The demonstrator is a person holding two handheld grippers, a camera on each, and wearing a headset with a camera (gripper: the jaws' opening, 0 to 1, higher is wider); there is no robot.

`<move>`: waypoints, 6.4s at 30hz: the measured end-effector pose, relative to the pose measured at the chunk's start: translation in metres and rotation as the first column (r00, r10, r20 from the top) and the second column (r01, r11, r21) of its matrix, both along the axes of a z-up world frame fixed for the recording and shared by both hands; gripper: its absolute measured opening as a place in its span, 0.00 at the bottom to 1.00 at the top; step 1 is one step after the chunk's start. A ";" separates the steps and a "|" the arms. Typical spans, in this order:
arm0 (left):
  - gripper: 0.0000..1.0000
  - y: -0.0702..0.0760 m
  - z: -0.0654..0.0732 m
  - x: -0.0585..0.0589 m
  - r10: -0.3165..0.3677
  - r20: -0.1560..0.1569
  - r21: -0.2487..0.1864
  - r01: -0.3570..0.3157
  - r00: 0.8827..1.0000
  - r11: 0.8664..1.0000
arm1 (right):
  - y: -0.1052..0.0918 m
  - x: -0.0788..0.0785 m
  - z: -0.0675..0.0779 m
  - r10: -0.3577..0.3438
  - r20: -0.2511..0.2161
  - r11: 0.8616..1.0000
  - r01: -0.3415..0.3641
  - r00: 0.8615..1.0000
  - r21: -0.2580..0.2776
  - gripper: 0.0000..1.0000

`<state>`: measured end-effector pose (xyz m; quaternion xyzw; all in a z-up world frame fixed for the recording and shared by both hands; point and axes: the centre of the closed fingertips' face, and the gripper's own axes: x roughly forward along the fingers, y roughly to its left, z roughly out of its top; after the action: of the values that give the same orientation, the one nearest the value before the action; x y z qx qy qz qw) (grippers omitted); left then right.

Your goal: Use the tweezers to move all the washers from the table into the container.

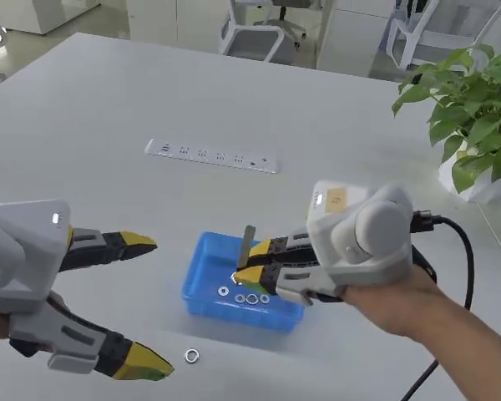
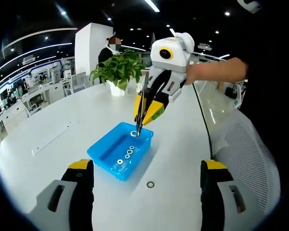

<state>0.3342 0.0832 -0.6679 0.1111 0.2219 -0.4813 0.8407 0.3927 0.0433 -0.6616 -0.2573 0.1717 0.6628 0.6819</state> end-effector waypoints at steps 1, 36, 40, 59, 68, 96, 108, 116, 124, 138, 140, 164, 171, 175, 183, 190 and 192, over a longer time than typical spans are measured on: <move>0.99 0.000 0.000 0.000 0.001 -0.003 -0.002 -0.001 1.000 1.000 | 0.000 0.002 0.000 0.001 0.002 1.000 -0.001 1.000 0.002 0.08; 0.99 0.004 -0.003 0.006 0.016 -0.012 0.004 -0.016 1.000 1.000 | 0.011 0.043 -0.060 0.032 -0.045 0.999 -0.032 0.998 0.006 0.08; 0.99 0.004 -0.005 0.009 0.013 -0.016 0.007 -0.013 1.000 1.000 | 0.011 0.047 -0.069 0.023 -0.062 1.000 -0.023 0.998 -0.001 0.08; 0.76 -0.014 -0.007 0.037 -0.054 -0.021 0.008 0.054 0.998 0.998 | 0.012 0.049 -0.098 0.017 -0.100 0.999 -0.021 0.995 -0.038 0.08; 0.56 -0.024 -0.013 0.055 -0.101 -0.015 0.040 0.102 0.995 0.994 | 0.014 0.047 -0.104 0.020 -0.107 0.999 -0.025 0.994 -0.042 0.08; 0.15 -0.053 -0.036 0.105 -0.232 0.041 0.139 0.225 0.972 0.964 | 0.014 0.047 -0.105 0.026 -0.096 0.999 -0.030 0.995 -0.042 0.09; 0.07 -0.059 -0.038 0.106 -0.277 0.051 0.142 0.267 0.960 0.953 | 0.013 0.046 -0.106 0.052 -0.081 0.997 -0.056 0.995 -0.055 0.09; 0.07 -0.061 -0.038 0.103 -0.297 0.048 0.141 0.288 0.954 0.947 | 0.011 0.046 -0.106 0.045 -0.084 0.997 -0.050 0.995 -0.064 0.13; 0.07 -0.059 -0.038 0.104 -0.287 0.044 0.136 0.279 0.957 0.950 | 0.005 0.050 -0.095 -0.010 -0.095 0.999 0.005 0.995 -0.055 0.19; 0.07 -0.060 -0.032 0.102 -0.276 0.047 0.139 0.267 0.960 0.953 | -0.011 0.054 -0.072 -0.103 -0.070 0.995 0.101 0.992 -0.023 0.38; 0.07 -0.060 -0.029 0.102 -0.271 0.052 0.137 0.262 0.961 0.955 | -0.015 0.053 -0.069 -0.116 -0.067 0.993 0.115 0.991 -0.018 0.41; 0.07 -0.052 0.002 0.089 -0.217 0.075 0.137 0.206 0.973 0.969 | -0.070 0.037 -0.044 -0.306 -0.082 0.950 0.310 0.948 0.034 0.67; 0.07 -0.050 0.010 0.084 -0.207 0.084 0.134 0.195 0.975 0.972 | -0.081 0.027 -0.041 -0.328 -0.088 0.942 0.333 0.940 0.047 0.77; 0.07 -0.049 0.013 0.081 -0.200 0.087 0.136 0.188 0.976 0.973 | -0.086 0.022 -0.043 -0.337 -0.091 0.939 0.342 0.937 0.044 0.82; 0.07 -0.045 0.016 0.073 -0.187 0.077 0.135 0.176 0.979 0.975 | -0.092 0.016 -0.043 -0.355 -0.102 0.932 0.360 0.930 0.045 0.87; 0.07 -0.039 0.022 0.062 -0.175 0.074 0.126 0.165 0.982 0.978 | -0.094 0.012 -0.045 -0.359 -0.091 0.931 0.364 0.929 0.039 0.92; 0.07 -0.038 0.024 0.059 -0.172 0.074 0.124 0.163 0.982 0.979 | -0.094 0.011 -0.044 -0.355 -0.089 0.932 0.360 0.931 0.042 0.92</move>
<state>0.3931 0.0454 -0.6440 0.1987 0.2041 -0.5315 0.7977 0.4040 -0.0503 -0.7060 -0.1753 0.2234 0.5420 0.7909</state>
